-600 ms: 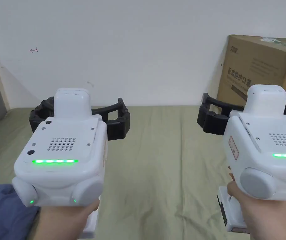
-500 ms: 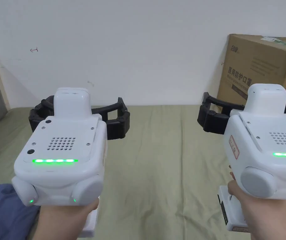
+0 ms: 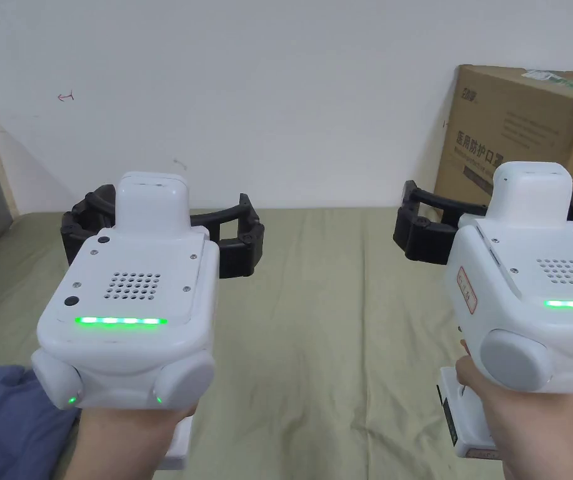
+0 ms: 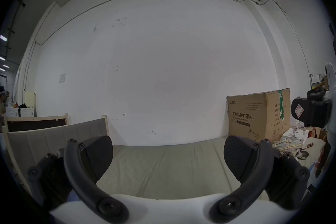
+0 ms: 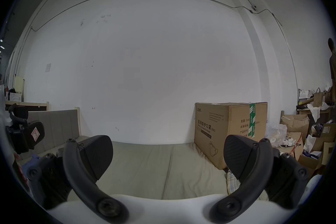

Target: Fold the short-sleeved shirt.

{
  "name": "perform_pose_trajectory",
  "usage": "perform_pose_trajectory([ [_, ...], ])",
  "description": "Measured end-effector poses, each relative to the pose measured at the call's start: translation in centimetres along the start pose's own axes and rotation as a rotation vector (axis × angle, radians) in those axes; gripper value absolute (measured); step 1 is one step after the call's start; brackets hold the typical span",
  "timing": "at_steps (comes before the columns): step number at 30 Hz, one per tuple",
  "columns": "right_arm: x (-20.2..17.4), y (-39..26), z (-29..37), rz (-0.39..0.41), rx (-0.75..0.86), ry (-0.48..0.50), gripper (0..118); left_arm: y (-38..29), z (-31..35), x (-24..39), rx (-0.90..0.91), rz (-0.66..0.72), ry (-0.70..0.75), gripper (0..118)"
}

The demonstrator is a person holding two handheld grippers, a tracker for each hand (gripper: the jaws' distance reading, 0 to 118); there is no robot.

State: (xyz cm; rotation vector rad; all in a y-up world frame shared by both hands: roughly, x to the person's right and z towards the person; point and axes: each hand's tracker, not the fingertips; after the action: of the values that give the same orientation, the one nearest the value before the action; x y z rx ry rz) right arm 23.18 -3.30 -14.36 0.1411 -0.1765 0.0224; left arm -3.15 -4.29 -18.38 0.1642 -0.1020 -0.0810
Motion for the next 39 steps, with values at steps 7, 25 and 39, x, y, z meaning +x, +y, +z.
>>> perform_pose_trajectory([
  [7, -0.04, -0.21, -0.38, 0.004, -0.016, -0.008, 118, 0.20, -0.26, -0.01, -0.009, 0.007, -0.013, 118],
  [25, 0.55, -0.55, -0.31, -0.027, -0.006, -0.042, 118, 0.26, -0.27, -0.03, -0.031, 0.041, -0.026, 118],
  [39, 0.76, -0.29, 0.17, -0.023, 0.003, -0.039, 118, 0.29, -0.22, 0.15, -0.032, 0.031, -0.029, 118],
])
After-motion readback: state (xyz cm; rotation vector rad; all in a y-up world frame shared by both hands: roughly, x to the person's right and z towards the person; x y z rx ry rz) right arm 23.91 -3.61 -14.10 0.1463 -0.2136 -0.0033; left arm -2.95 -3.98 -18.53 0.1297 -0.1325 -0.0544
